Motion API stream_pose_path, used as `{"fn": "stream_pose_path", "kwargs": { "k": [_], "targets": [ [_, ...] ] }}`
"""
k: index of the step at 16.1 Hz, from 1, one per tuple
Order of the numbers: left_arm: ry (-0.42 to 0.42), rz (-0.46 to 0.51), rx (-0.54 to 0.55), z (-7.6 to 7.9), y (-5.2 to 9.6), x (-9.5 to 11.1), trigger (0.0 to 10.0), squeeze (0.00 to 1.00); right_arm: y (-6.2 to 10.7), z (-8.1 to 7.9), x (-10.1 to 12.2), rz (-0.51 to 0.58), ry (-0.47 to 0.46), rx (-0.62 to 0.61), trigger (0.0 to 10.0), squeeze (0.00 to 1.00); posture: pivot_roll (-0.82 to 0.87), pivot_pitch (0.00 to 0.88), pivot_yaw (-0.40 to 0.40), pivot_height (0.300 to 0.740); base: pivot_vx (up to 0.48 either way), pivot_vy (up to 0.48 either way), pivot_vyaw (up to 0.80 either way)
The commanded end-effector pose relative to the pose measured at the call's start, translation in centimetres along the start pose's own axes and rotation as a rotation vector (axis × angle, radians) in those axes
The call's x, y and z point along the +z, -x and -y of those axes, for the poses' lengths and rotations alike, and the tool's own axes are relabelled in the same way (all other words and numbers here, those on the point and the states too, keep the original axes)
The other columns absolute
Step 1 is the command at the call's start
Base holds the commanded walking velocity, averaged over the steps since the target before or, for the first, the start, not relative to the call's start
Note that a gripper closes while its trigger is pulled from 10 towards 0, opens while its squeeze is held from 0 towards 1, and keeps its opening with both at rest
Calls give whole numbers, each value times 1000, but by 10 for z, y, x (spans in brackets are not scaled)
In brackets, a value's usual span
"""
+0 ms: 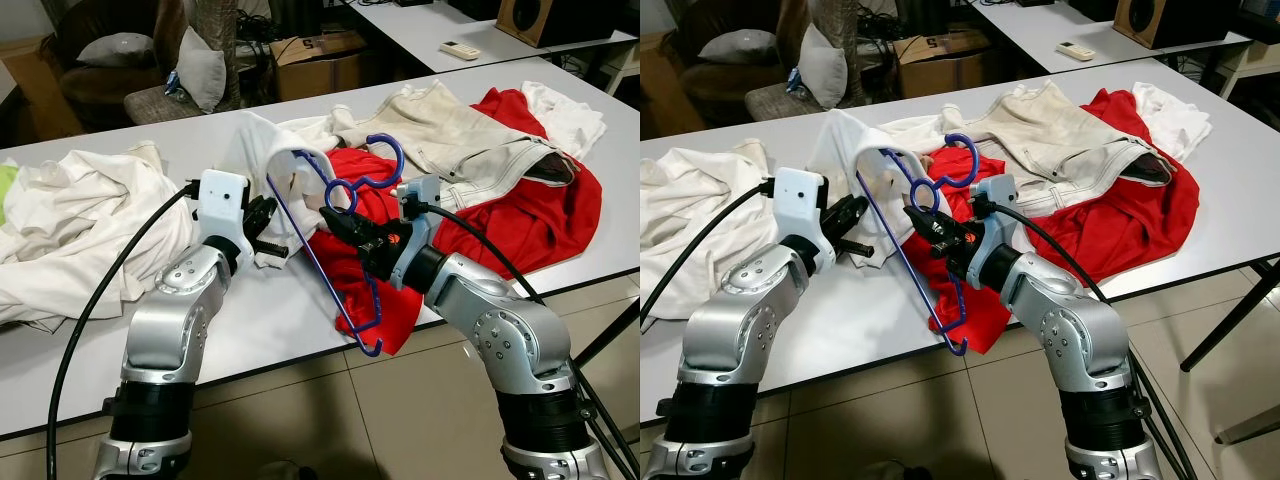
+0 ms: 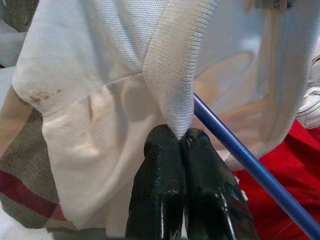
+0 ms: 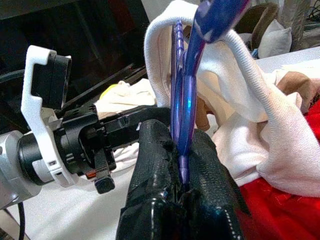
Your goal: Hang hanger
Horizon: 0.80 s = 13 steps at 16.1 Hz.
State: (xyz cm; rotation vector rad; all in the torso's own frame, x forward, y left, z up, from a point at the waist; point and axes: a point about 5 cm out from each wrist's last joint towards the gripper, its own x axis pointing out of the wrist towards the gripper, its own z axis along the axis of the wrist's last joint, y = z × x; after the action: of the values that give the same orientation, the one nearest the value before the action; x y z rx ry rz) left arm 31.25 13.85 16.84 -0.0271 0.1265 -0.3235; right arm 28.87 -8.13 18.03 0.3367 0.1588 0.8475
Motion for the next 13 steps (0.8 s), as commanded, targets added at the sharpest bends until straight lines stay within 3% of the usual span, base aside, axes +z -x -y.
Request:
{"fn": "stream_pose_path", "kwargs": {
  "k": [1, 3, 5, 6, 8, 10, 13],
  "targets": [
    [25, 27, -11, -5, 3, 4, 0, 0, -2, -2, 8, 26, 2, 6, 10000, 0, -46, 0, 126, 740, 0, 0, 0],
    [16, 112, -55, -19, 9, 21, 0, 0, 1, 4, 7, 29, -8, -29, 10000, 0, -40, 0, 121, 740, 0, 0, 0],
    [-16, 199, -75, -43, 17, 47, 0, 0, 5, 12, 5, 24, -20, -67, 10000, 0, -35, 0, 119, 740, 0, 0, 0],
    [-34, 252, -91, -65, 25, 70, 0, 0, 8, 18, 2, 16, -31, -92, 10000, 0, -29, 0, 120, 740, 0, 0, 0],
    [-81, 314, -127, -83, 34, 104, 0, 0, 11, 22, 1, 14, -43, -107, 10000, 0, -28, 0, 127, 740, 0, 0, 0],
    [-146, 325, -181, -86, 37, 119, 0, 0, 12, 23, 1, 14, -64, -106, 10000, 0, -28, 0, 127, 740, 0, 0, 0],
    [-254, 223, -335, -76, 39, 116, 0, 0, 13, 25, -8, -44, -96, -139, 10000, 0, -34, 0, 143, 740, 0, 0, 0]
  ]
}}
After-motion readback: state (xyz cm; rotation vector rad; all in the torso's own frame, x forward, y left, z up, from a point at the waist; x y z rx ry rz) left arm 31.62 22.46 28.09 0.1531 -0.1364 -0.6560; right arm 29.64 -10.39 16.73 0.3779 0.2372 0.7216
